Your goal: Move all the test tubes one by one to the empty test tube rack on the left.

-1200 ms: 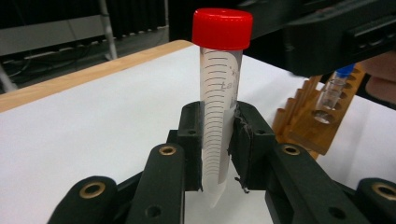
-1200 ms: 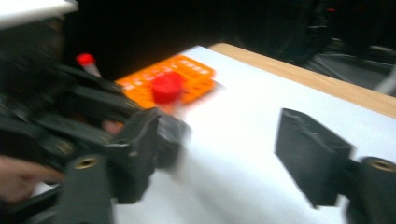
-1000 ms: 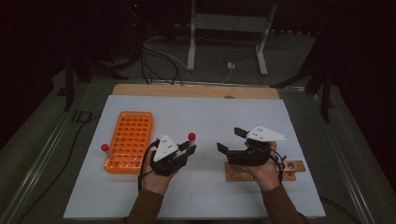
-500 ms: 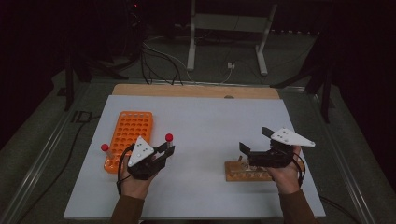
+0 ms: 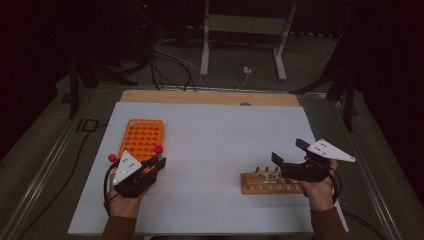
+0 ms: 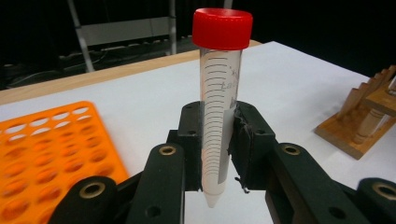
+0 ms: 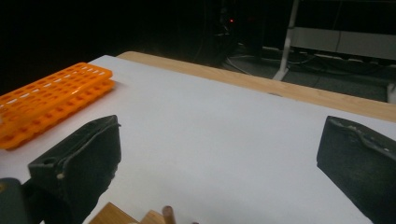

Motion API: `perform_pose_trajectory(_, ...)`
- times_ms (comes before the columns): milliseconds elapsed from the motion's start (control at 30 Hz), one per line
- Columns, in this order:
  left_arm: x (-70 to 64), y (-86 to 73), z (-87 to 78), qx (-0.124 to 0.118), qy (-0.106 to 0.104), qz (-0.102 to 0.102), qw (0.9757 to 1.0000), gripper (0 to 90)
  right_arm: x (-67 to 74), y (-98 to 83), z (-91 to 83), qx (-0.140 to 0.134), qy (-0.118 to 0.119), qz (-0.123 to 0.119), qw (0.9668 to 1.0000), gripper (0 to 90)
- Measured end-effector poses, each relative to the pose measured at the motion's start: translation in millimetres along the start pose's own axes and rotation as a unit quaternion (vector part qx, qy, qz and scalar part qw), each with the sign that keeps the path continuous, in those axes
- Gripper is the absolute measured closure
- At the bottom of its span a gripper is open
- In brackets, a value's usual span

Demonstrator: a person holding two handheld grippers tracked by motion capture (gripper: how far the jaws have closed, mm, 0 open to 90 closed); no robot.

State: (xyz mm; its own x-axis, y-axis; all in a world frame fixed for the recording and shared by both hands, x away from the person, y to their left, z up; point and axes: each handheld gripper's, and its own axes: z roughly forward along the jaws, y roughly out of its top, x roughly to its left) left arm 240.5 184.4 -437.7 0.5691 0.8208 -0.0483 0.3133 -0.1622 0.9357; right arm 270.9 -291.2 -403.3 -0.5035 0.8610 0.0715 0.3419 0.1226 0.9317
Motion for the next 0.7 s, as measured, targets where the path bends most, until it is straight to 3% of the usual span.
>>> perform_pose_trajectory(300, 20.6, -9.2, -24.4, -0.004, 0.034, -0.007, 0.9994, 75.1, -7.9, -6.0, -6.6, -0.003, -0.009, 0.010, 0.9999, 0.2)
perform_pose_trajectory(700, 44.5, -31.6, -52.2, 0.010, 0.083, -0.017, 0.9964, 74.9, -10.0, -7.4, -9.9, -0.007, -0.010, 0.012, 0.9998, 0.2)
